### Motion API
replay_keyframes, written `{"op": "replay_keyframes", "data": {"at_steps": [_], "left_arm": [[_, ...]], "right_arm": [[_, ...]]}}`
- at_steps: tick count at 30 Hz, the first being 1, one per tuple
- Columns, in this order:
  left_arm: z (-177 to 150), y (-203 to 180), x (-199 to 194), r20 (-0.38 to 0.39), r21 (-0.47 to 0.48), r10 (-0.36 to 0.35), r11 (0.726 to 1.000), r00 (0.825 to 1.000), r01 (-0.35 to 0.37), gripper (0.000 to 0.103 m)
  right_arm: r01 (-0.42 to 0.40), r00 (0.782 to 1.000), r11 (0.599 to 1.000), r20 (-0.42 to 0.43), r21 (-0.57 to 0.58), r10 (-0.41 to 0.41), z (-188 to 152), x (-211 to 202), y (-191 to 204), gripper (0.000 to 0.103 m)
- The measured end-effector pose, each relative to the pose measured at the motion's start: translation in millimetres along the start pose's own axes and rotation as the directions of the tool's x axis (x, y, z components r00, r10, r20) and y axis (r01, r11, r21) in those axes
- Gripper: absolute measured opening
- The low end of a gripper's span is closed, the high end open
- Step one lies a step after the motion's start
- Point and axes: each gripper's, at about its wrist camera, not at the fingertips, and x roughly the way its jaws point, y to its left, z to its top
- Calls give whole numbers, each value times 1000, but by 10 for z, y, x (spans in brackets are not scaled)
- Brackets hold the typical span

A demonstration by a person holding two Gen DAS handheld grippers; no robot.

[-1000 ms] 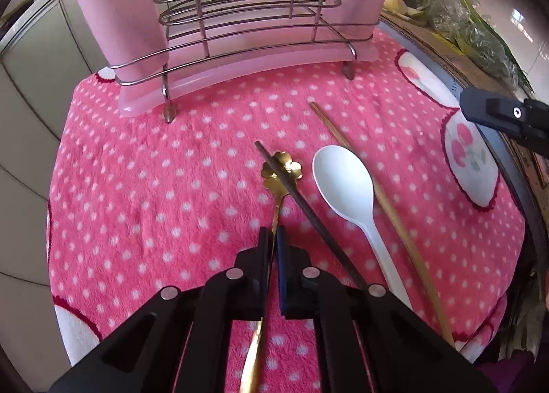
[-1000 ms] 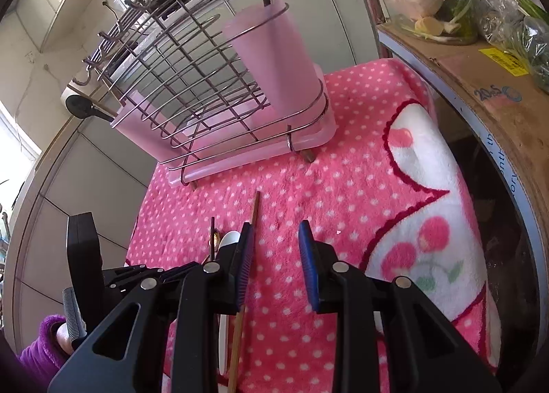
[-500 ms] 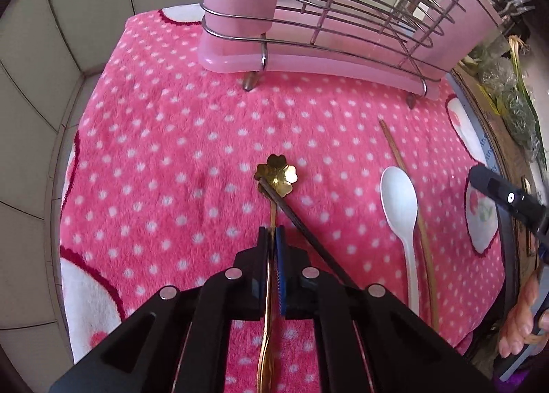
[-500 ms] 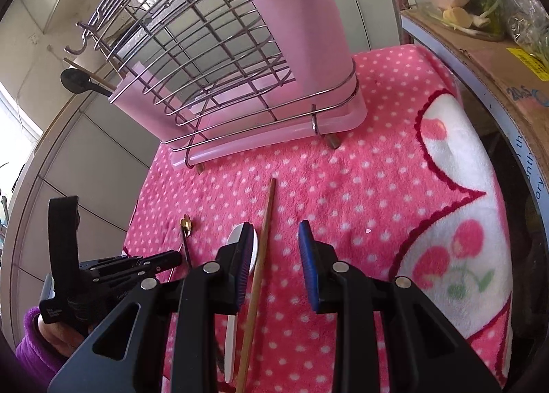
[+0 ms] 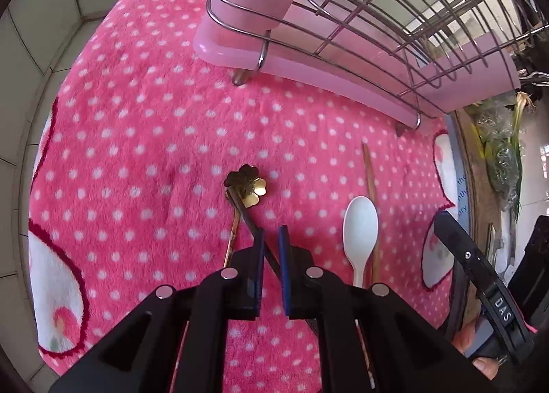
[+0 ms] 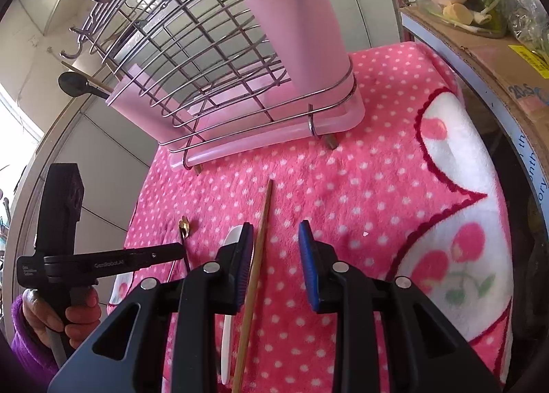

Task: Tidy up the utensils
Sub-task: 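Grasp a dark chopstick with the left tool while the right tool grasps a wooden chopstick, then lift both held chopsticks up and lower them into the pink cup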

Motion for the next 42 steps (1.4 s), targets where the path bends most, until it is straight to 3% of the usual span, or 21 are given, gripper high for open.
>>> {"op": "replay_keyframes", "data": {"at_steps": [4, 13, 18, 21, 23, 31, 35, 39, 42], "left_arm": [[29, -95, 46, -8, -9, 41, 999, 999, -41, 7], [130, 17, 200, -61, -89, 17, 996, 998, -23, 13], [174, -148, 260, -79, -35, 53, 998, 995, -56, 29], [140, -276, 280, -49, 29, 108, 994, 993, -106, 29], [112, -322, 284, -24, 65, 122, 991, 992, -120, 12], [37, -230, -5, 61, 87, -40, 996, 997, 35, 7], [-4, -253, -350, 162, 159, -91, 985, 983, 65, 4], [-95, -298, -594, 253, 227, -111, 972, 961, 52, 4], [-169, -280, -753, 289, 250, -137, 966, 947, 64, 4]], "right_arm": [[0, 1000, 1000, -2, 3, 0, 2, 1, -9, 28], [7, 1000, 1000, -19, 3, -7, 36, 75, 5, 28], [28, 999, 1000, -38, -3, -28, 91, 148, 26, 28], [29, 998, 1000, -59, -5, -29, 141, 209, 41, 28], [29, 996, 1000, -80, -10, -30, 180, 268, 64, 28], [30, 972, 999, -233, 40, -20, 386, 669, 129, 28], [82, 955, 996, -289, 36, -68, 429, 826, 182, 28], [140, 940, 990, -312, -4, -134, 391, 958, 266, 26], [188, 937, 981, -291, -46, -193, 372, 1007, 329, 12]]}}
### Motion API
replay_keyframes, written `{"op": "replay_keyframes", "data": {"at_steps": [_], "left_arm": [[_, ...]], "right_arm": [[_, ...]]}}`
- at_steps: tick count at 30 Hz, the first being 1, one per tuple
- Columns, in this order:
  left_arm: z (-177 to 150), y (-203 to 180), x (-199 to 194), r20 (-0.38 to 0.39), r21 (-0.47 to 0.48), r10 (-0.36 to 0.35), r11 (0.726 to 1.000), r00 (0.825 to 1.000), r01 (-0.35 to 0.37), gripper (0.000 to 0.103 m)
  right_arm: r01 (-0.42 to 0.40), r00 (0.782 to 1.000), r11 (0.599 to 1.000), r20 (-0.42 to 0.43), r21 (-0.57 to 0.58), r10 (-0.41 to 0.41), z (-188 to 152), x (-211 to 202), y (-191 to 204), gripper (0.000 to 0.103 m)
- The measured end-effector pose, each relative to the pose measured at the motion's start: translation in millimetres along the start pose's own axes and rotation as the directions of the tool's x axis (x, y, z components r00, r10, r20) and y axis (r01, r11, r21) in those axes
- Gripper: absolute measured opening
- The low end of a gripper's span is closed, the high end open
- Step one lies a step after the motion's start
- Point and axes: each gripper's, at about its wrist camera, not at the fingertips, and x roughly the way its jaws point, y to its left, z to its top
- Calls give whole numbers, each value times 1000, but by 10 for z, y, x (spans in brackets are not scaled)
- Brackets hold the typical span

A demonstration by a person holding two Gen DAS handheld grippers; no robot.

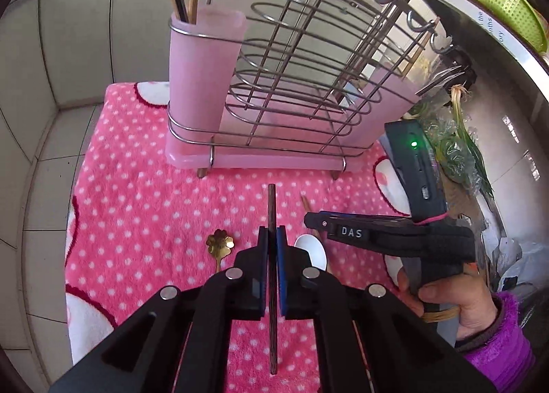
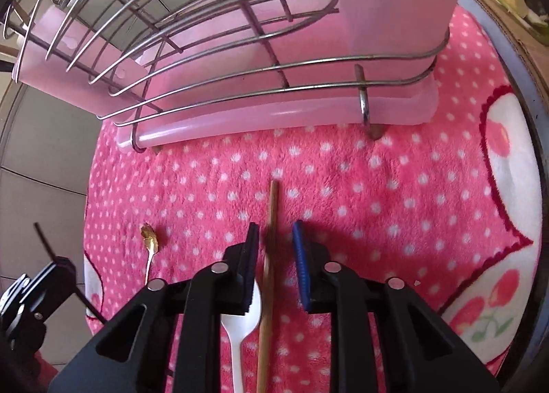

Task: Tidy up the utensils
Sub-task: 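Lift both held chopsticks up and lower them into the pink cup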

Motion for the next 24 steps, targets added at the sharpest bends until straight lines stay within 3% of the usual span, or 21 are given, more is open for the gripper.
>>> {"op": "replay_keyframes", "data": {"at_steps": [2, 5, 10, 13, 18, 24], "left_arm": [[7, -50, -38, 22, 7, -8, 1000, 1000, 8, 4], [9, -2, -190, 53, 12, -16, 1000, 998, 16, 4], [30, -5, -324, 130, 14, -34, 999, 991, 33, 4], [61, -16, -444, 179, 15, -36, 999, 983, 34, 4], [117, -27, -611, 244, 3, -37, 999, 969, 37, 4], [220, -90, -789, 311, 8, -20, 1000, 950, 18, 4]], "right_arm": [[0, 1000, 1000, 13, -10, 0, -6, 2, 9, 6], [-33, 998, 999, 55, -7, 33, -69, -87, -6, 6], [-92, 973, 996, 210, -10, 92, -254, -555, -149, 5], [-144, 940, 990, 311, -10, 139, -370, -862, -247, 5], [-167, 885, 986, 441, 1, 149, -517, -1293, -395, 5], [-170, 792, 985, 593, -15, 145, -613, -1848, -529, 5]]}}
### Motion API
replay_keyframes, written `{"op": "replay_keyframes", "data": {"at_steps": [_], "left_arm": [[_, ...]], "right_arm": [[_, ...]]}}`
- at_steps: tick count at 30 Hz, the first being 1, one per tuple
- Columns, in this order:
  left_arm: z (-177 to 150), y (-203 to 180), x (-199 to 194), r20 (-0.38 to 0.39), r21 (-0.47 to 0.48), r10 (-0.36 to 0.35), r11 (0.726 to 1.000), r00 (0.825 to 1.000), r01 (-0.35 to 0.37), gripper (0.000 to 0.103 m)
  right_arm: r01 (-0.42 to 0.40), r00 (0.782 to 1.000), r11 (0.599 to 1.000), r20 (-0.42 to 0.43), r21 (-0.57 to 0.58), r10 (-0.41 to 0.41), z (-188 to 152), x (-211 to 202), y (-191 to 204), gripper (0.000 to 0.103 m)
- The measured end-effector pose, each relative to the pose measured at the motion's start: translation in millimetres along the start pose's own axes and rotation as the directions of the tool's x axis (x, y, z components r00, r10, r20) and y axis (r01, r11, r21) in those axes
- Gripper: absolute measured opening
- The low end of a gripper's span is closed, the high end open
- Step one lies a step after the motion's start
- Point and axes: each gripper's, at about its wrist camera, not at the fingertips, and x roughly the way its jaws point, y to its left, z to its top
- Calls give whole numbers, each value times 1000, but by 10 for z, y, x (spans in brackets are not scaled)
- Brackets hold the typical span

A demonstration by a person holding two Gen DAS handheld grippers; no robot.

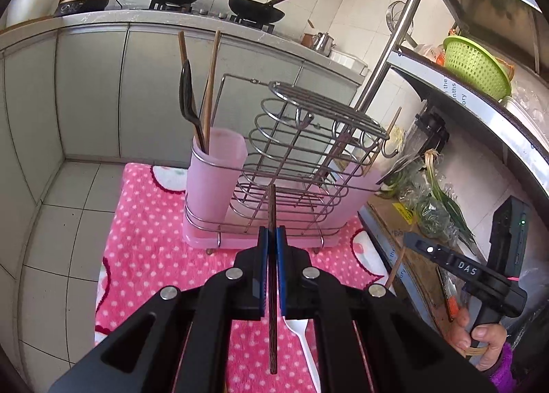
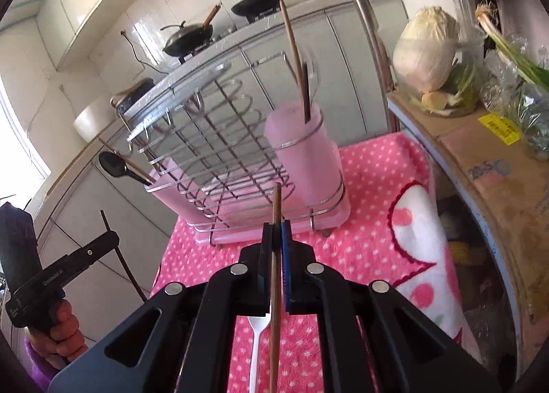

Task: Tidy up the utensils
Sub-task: 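Lift both held chopsticks up and lower them into the pink cup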

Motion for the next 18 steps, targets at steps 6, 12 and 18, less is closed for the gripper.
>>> {"op": "replay_keyframes", "data": {"at_steps": [6, 12, 18], "left_arm": [[203, -87, -165, 95, 13, -3, 1000, 996, 2, 4], [495, -125, -325, 177, 16, -3, 1000, 984, 0, 4], [770, -142, -465, 245, 19, -4, 1000, 969, 0, 4]], "right_arm": [[12, 989, 998, 151, -67, -2, 382, -422, 114, 5], [15, 967, 992, 255, -124, 17, 790, -612, 293, 5], [49, 937, 985, 350, -168, 13, 1159, -846, 477, 5]]}}
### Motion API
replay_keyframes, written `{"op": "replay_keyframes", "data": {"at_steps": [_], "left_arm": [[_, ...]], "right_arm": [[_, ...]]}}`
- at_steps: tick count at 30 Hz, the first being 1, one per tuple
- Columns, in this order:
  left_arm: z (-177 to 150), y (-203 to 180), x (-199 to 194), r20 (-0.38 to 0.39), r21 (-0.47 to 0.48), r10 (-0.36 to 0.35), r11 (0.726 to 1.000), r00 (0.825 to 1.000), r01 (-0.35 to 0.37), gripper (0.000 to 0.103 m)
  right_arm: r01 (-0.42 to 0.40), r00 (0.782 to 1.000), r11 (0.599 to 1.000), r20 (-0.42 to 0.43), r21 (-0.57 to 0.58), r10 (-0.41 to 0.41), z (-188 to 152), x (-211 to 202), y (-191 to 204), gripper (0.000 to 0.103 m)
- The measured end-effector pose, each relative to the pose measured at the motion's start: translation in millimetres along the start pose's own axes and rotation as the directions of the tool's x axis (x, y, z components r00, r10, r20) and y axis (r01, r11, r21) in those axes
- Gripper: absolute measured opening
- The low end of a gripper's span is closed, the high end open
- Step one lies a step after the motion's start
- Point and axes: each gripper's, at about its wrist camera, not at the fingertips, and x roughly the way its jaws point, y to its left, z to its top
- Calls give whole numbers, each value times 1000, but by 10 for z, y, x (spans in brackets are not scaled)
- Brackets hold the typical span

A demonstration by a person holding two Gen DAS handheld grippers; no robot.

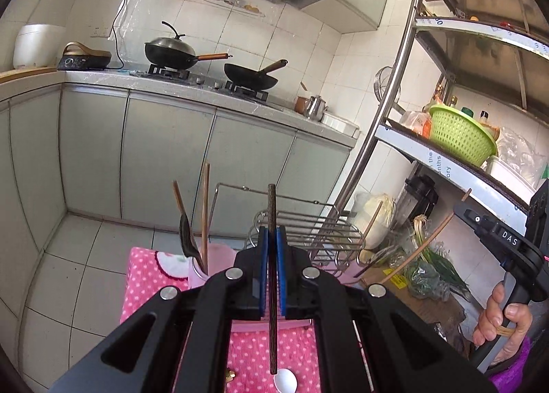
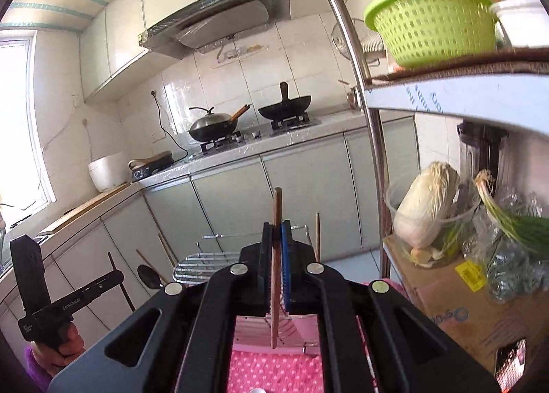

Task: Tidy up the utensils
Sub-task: 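Lift both held chopsticks up and lower them into the pink cup, then open both tools to release the chopsticks into the pink cup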

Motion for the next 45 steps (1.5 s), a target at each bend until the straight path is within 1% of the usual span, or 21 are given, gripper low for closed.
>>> {"op": "replay_keyframes", "data": {"at_steps": [5, 7, 9, 13, 14, 18, 22, 24, 26, 30, 32, 35, 37, 42, 45], "left_arm": [[213, -24, -40, 52, -1, 3, 1000, 999, -3, 4], [278, -30, -53, 76, -2, 6, 1000, 997, -6, 4], [336, -31, -49, 99, -2, 12, 1000, 995, -12, 4], [457, -33, 0, 150, -2, 41, 999, 988, -41, 4], [483, -39, 20, 166, 5, 59, 998, 984, -60, 4], [539, -55, 151, 238, 53, 151, 984, 959, -168, 4], [492, -83, 346, 269, 108, 192, 968, 944, -227, 4], [419, -88, 461, 258, 132, 209, 959, 943, -249, 4], [315, -82, 596, 236, 147, 219, 955, 947, -257, 4], [82, -54, 784, 186, 176, 224, 950, 957, -256, 4], [-40, -20, 825, 152, 175, 214, 955, 965, -240, 4], [-209, 43, 822, 111, 154, 180, 968, 977, -196, 4], [-317, 101, 808, 85, 132, 170, 975, 982, -180, 4], [-481, 305, 824, 31, 77, 176, 981, 984, -177, 4], [-454, 428, 833, 19, 36, 169, 985, 985, -169, 5]], "right_arm": [[45, 997, 998, 68, -48, -42, 312, -6, 43, 5], [79, 993, 994, 97, -77, -71, 380, 26, 57, 5], [96, 992, 991, 97, -94, -86, 406, 101, 66, 5], [110, 993, 987, 63, -113, -104, 317, 314, 56, 5], [110, 993, 987, 50, -113, -105, 272, 368, 43, 5], [106, 994, 989, -11, -104, -108, 93, 574, -34, 5], [100, 992, 990, -65, -103, -107, -33, 736, -77, 5], [96, 991, 990, -84, -101, -105, -89, 790, -94, 5], [90, 990, 991, -103, -99, -100, -141, 836, -107, 5], [82, 986, 991, -136, -106, -96, -242, 899, -108, 5], [79, 984, 991, -151, -111, -95, -285, 923, -108, 5], [67, 981, 992, -172, -104, -85, -359, 951, -129, 5], [61, 980, 993, -181, -97, -78, -409, 950, -141, 5], [42, 979, 994, -195, -98, -61, -515, 919, -123, 5], [30, 979, 995, -196, -100, -49, -546, 877, -87, 5]]}}
